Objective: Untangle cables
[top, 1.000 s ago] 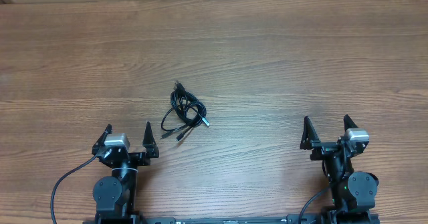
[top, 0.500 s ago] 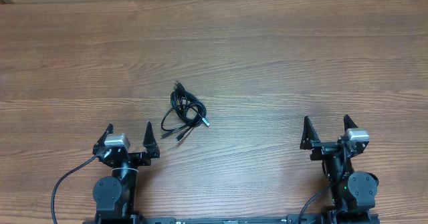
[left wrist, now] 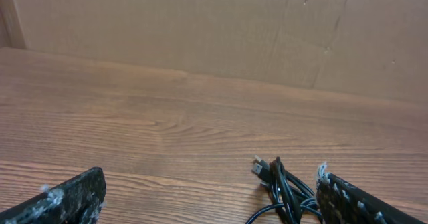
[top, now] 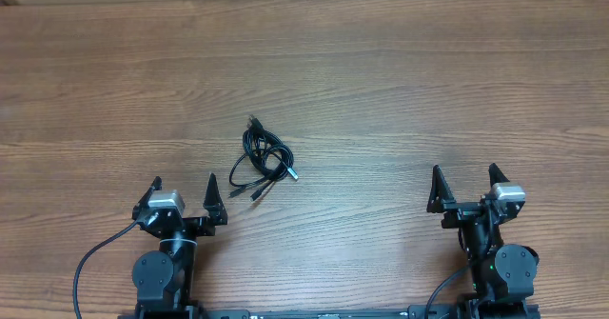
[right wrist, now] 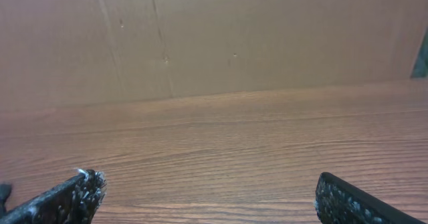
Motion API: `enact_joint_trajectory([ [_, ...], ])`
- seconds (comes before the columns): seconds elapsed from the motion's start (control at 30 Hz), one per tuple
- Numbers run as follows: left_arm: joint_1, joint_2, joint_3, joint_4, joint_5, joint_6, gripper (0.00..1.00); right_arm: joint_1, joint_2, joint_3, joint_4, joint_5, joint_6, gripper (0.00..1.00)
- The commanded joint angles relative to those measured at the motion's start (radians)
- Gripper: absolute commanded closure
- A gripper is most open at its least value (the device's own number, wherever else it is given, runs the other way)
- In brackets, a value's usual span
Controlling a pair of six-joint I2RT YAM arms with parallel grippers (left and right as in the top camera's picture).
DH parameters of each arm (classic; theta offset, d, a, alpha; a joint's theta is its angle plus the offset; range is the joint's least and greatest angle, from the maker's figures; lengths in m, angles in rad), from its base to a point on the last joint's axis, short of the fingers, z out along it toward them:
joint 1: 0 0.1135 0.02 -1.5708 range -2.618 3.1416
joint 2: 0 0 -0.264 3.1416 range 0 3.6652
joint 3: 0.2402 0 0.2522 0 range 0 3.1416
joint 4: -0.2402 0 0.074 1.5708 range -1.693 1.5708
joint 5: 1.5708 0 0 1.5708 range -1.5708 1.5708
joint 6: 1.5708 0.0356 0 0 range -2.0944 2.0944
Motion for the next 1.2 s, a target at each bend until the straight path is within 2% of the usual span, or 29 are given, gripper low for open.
enact_joint_trajectory([
  [0.0,0.006,-0.006,0.007,-0.022,0.015,-0.003,0.0,-0.004,-0.01,-0.01,0.006,-0.001,-0.003,0.0],
  [0.27,0.006,0.027,0.139,-0.228,-0.019,0.002,0.0,-0.004,-0.01,-0.01,0.006,-0.001,-0.003,0.0],
  [0.5,0.006,0.191,0.338,-0.336,-0.025,0.024,0.0,-0.004,-0.01,-0.01,0.006,-0.001,-0.003,0.0],
  [0.9,0.005,0.78,0.773,-0.521,0.114,0.111,0.0,-0.004,-0.01,-0.01,0.006,-0.001,-0.003,0.0],
  [1.17,-0.046,1.122,1.012,-0.695,0.126,0.118,0.0,-0.004,-0.01,-0.01,0.006,-0.001,-0.003,0.0],
])
